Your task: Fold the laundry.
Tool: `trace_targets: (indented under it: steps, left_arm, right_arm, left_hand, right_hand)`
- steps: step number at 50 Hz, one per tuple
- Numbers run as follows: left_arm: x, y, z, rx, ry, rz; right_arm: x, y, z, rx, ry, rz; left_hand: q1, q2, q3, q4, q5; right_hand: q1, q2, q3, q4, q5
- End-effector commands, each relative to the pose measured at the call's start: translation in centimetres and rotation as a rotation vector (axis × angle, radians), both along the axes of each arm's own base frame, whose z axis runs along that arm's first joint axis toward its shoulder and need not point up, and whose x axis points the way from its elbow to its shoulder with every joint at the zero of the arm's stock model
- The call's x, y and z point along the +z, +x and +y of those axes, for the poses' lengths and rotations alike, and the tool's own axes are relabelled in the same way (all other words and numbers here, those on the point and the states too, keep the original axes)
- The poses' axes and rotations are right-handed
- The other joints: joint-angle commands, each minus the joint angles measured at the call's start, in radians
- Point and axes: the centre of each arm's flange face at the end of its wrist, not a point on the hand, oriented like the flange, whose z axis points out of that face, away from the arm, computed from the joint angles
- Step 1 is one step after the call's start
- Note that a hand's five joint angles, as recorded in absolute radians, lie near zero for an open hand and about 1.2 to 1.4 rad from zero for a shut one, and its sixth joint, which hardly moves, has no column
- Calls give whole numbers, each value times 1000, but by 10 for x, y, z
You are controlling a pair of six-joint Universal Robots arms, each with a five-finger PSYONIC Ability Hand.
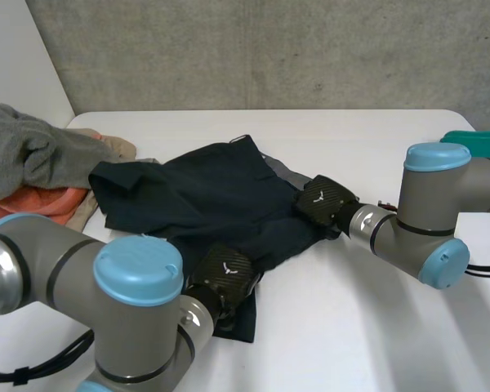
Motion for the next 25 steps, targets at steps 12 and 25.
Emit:
trace_targets:
  steps: [12,25]
  left_arm:
    - [60,12,-63,122,-266,60]
    - [188,64,-96,136,-344,382]
  right_arm:
    - [75,-31,5,-351,122,-106]
    - [206,-70,64,-437,127,-134]
  left_hand:
    - [745,757,757,770,772]
    - [745,757,757,770,772]
  right_hand:
    - [360,229,237,207,222]
    - [360,229,237,207,222]
